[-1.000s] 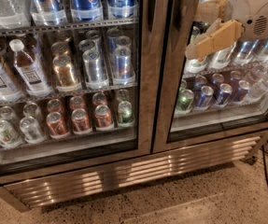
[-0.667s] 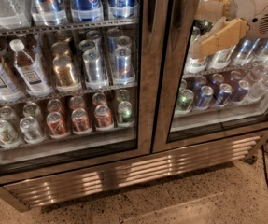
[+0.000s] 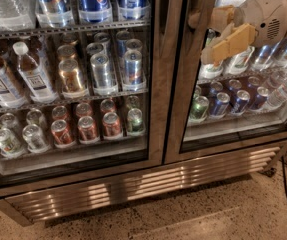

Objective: Open right fridge door

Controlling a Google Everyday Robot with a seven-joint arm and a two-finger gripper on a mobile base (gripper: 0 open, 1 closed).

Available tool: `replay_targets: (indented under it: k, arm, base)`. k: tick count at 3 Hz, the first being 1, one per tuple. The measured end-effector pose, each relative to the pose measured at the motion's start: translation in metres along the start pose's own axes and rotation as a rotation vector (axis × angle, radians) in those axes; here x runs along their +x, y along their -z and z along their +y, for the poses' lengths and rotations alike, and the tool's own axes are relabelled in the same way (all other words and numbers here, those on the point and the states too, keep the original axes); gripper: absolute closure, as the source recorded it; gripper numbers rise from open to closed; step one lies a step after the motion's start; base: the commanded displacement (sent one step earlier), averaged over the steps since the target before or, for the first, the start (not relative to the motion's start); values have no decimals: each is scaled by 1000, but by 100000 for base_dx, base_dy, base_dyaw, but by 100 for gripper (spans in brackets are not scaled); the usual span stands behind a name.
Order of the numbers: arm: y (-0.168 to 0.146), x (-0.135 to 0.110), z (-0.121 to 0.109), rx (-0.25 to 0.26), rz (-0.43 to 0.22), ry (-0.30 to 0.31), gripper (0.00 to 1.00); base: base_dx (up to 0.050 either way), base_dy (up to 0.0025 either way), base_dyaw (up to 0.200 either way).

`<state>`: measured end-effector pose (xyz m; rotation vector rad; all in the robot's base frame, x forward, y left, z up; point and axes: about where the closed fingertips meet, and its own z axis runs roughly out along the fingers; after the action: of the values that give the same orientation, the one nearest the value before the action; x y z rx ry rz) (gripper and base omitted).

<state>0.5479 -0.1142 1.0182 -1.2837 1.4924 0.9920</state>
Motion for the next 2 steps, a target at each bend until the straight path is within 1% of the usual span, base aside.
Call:
replay_targets:
  k: [2]
  arm:
    - [-4, 4, 0, -53, -11, -29, 0]
  base:
    - [0, 0, 0]
